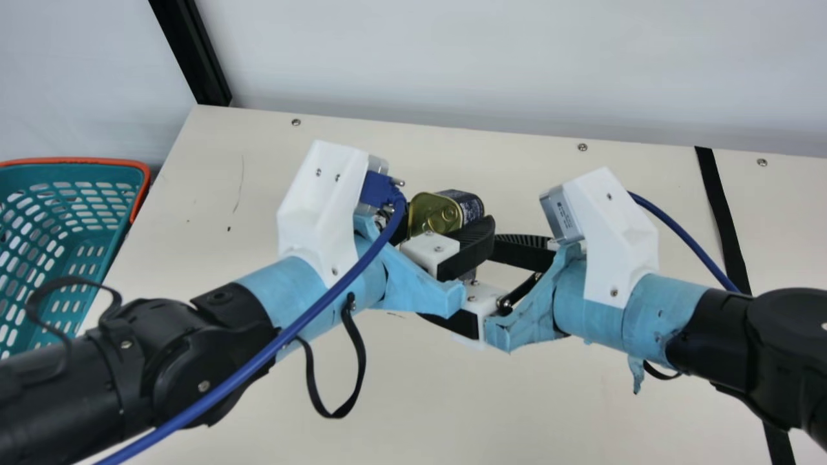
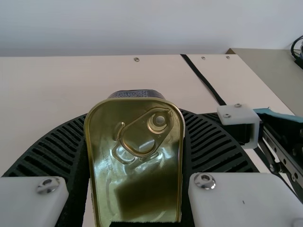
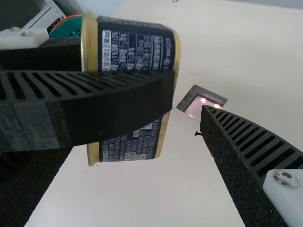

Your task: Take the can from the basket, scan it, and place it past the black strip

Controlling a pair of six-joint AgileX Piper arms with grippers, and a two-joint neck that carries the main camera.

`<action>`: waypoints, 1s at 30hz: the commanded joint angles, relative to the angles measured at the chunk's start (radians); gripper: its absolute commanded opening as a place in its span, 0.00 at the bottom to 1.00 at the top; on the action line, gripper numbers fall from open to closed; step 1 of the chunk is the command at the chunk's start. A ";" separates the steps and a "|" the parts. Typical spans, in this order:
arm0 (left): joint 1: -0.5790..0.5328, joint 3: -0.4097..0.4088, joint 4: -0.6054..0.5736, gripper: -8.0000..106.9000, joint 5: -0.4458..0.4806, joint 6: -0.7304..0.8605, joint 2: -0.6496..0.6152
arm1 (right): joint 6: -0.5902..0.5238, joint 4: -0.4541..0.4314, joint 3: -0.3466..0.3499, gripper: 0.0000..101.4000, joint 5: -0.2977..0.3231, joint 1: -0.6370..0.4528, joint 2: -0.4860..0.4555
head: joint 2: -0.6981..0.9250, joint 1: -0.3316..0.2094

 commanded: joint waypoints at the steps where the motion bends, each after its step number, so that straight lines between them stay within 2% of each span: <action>1: 0.000 0.000 0.000 0.16 0.000 0.000 0.000 | 0.000 0.000 0.000 1.00 0.000 0.000 0.000 | -0.008 -0.012; 2: 0.000 0.000 0.000 0.16 0.000 0.000 0.000 | 0.000 0.000 0.000 1.00 -0.002 0.000 0.000 | -0.008 -0.012; 3: 0.000 0.000 0.000 0.16 0.000 0.000 0.000 | 0.000 0.000 0.000 0.59 -0.002 0.000 0.000 | -0.008 -0.012; 4: 0.000 0.000 0.000 0.16 0.000 0.000 0.000 | 0.000 0.000 0.000 0.13 -0.003 0.000 0.000 | -0.008 -0.012; 5: 0.000 0.000 0.000 0.16 0.000 0.000 0.000 | 0.000 0.000 0.000 0.00 -0.003 0.000 0.000 | -0.008 -0.012; 17: 0.000 0.000 0.000 0.16 0.000 0.000 0.000 | 0.001 0.009 0.000 0.00 0.013 0.000 0.000 | -0.008 -0.012; 18: 0.000 0.000 0.000 0.41 0.000 0.000 0.000 | 0.001 0.009 0.000 0.00 0.013 0.000 0.000 | -0.008 -0.012; 19: 0.000 0.000 0.000 0.85 0.000 0.000 0.000 | 0.001 0.009 0.000 0.00 0.013 0.000 0.000 | -0.008 -0.012; 26: 0.000 0.001 0.003 0.85 -0.008 -0.004 0.001 | 0.000 -0.009 0.000 0.00 -0.006 0.000 0.000 | -0.008 -0.012; 30: 0.008 0.006 -0.002 0.85 -0.045 -0.005 0.000 | 0.000 -0.015 0.000 0.00 -0.011 0.000 0.000 | -0.008 -0.012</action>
